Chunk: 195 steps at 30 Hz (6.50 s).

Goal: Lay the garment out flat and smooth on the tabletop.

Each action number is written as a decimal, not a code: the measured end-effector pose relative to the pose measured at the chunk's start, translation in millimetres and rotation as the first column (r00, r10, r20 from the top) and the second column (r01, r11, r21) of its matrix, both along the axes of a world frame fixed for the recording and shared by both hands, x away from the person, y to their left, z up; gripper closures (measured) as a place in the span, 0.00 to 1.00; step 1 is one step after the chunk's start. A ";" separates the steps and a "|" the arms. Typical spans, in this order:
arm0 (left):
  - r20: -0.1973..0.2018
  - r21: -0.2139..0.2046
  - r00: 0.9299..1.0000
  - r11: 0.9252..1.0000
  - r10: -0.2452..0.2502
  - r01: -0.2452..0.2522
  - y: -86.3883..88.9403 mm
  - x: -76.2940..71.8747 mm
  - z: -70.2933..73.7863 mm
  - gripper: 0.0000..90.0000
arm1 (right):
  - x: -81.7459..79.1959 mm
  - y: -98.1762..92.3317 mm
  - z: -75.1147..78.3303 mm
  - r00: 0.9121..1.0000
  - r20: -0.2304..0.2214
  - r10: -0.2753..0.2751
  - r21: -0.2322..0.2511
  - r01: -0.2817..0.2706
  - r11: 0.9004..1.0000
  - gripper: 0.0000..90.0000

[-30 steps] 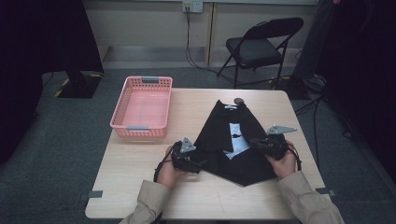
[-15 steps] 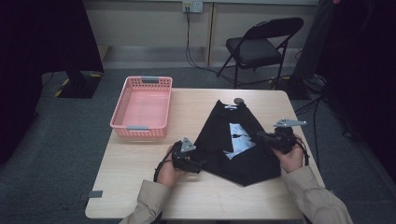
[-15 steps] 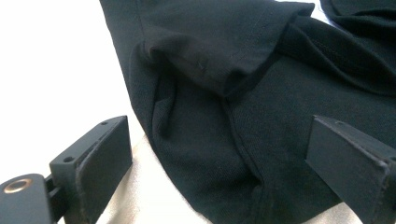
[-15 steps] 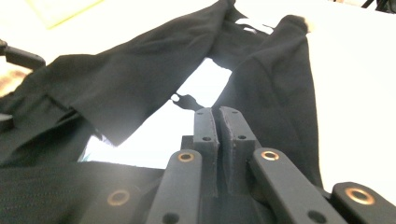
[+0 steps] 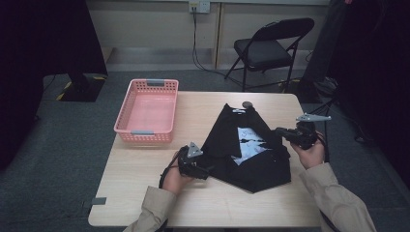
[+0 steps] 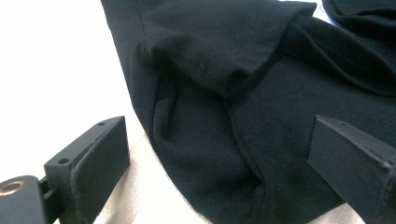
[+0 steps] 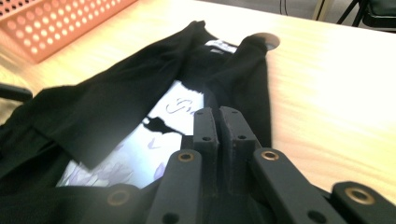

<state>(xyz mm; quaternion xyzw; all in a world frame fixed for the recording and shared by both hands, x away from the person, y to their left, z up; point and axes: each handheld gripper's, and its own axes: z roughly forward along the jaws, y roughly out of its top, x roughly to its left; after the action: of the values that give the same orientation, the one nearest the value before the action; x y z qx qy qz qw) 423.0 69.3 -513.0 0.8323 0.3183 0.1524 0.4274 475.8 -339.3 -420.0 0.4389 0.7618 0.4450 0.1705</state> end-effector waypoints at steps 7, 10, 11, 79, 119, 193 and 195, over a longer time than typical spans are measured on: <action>0.000 0.000 1.000 1.000 0.000 0.000 0.0 0.0 0.0 0.06 | 13.6 -21.6 11.2 0.999 -0.001 -0.039 0.038 0.039 0.999 0.95; 0.000 0.000 1.000 1.000 0.001 -0.001 0.0 -0.1 0.0 0.06 | 19.7 -32.0 17.1 0.998 0.007 -0.066 0.055 0.065 0.996 0.95; 0.000 0.000 1.000 1.000 0.002 -0.002 0.0 -0.1 0.0 0.06 | 21.8 -35.2 19.3 0.997 0.011 -0.073 0.054 0.072 0.996 0.95; 0.002 0.002 1.000 1.000 0.010 -0.010 -0.3 -0.7 -0.1 0.05 | -71.8 -3.7 -62.7 1.000 0.003 0.015 -0.141 -0.015 0.990 0.10; -0.020 -0.105 0.999 0.994 0.027 -0.029 1.1 -0.4 24.7 0.16 | -76.6 7.4 -80.8 0.995 -0.071 0.069 -0.195 -0.082 0.977 0.07; -0.097 0.076 0.987 0.988 -0.129 0.137 -111.8 48.7 59.9 0.97 | -76.4 7.3 -80.8 0.995 -0.072 0.070 -0.194 -0.082 0.978 0.07; -0.090 0.075 0.988 0.988 -0.125 0.132 -108.0 49.4 62.5 0.97 | -76.4 7.3 -80.8 0.995 -0.072 0.070 -0.194 -0.082 0.978 0.07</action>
<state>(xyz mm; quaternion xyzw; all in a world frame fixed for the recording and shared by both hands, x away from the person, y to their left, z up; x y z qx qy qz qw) 472.4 -38.7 -450.5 0.8735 0.2754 0.1014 0.3884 399.3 -332.0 -500.9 0.4046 0.8234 0.3592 0.1712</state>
